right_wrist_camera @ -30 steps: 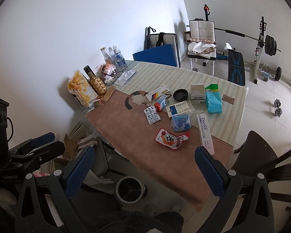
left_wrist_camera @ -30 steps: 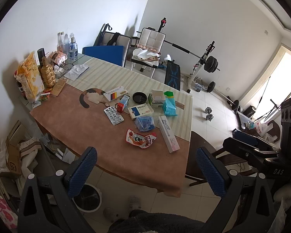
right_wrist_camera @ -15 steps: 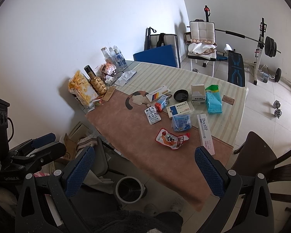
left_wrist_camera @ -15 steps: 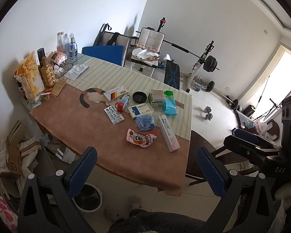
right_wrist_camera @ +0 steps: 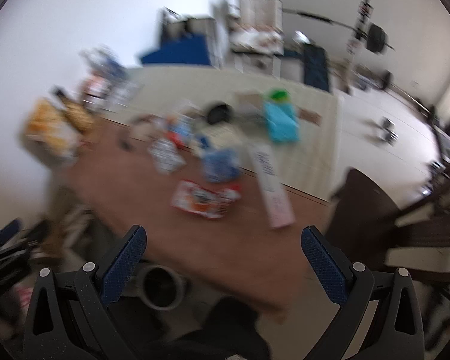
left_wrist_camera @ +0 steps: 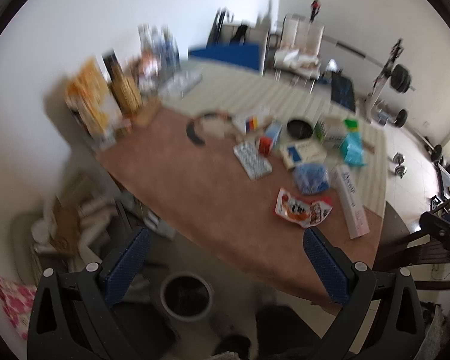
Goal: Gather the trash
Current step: 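Grasp the red snack wrapper with the left gripper while the right grasps the Doctor toothpaste box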
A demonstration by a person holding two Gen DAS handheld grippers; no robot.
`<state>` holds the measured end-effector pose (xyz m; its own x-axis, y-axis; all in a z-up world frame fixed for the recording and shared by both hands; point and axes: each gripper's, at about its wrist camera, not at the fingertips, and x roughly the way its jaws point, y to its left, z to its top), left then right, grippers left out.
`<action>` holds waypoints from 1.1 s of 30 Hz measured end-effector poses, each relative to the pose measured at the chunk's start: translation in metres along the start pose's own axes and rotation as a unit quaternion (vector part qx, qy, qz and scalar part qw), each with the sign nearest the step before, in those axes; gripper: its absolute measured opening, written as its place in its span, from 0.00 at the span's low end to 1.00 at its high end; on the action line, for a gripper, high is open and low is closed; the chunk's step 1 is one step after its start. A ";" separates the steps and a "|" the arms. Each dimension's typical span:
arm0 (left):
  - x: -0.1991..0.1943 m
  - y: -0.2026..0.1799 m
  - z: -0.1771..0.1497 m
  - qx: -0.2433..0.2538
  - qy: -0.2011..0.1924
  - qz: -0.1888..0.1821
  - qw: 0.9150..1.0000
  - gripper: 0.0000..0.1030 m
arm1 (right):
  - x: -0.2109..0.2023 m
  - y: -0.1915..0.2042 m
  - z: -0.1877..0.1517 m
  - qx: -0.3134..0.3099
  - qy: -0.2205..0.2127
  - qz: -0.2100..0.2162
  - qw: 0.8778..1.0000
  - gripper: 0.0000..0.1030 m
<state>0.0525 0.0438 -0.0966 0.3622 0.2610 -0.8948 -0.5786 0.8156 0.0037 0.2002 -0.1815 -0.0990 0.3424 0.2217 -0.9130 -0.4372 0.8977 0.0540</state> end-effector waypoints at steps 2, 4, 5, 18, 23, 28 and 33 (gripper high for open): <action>0.034 -0.010 0.007 -0.015 0.037 -0.002 0.999 1.00 | 0.045 -0.019 0.013 0.010 0.023 -0.021 0.999 1.00; 0.072 -0.021 0.014 -0.036 0.076 0.005 0.996 1.00 | 0.093 -0.038 0.026 0.022 0.053 -0.034 0.998 1.00; 0.097 -0.027 0.018 -0.053 0.103 0.006 0.993 1.00 | 0.116 -0.048 0.030 0.027 0.068 -0.037 0.997 0.99; 0.305 -0.083 0.009 -0.303 0.322 -0.083 0.893 0.99 | 0.329 -0.086 0.064 0.031 0.206 -0.021 0.978 0.88; 0.333 -0.097 0.009 -0.398 0.339 -0.086 0.848 0.86 | 0.348 -0.092 0.070 0.044 0.215 -0.003 0.976 0.59; 0.332 -0.122 0.031 -0.315 0.333 -0.026 0.888 0.68 | 0.342 -0.110 0.071 0.052 0.224 -0.020 0.973 0.54; 0.320 -0.156 0.052 -0.080 0.303 0.025 0.949 0.65 | 0.341 -0.121 0.067 0.049 0.239 -0.015 0.970 0.54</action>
<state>0.2971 0.0268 -0.3598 -0.1274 -0.0865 -0.9881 -0.7048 0.7089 0.0289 0.4255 -0.1890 -0.3896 -0.0812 0.0139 -0.9966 -0.3444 0.9379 0.0411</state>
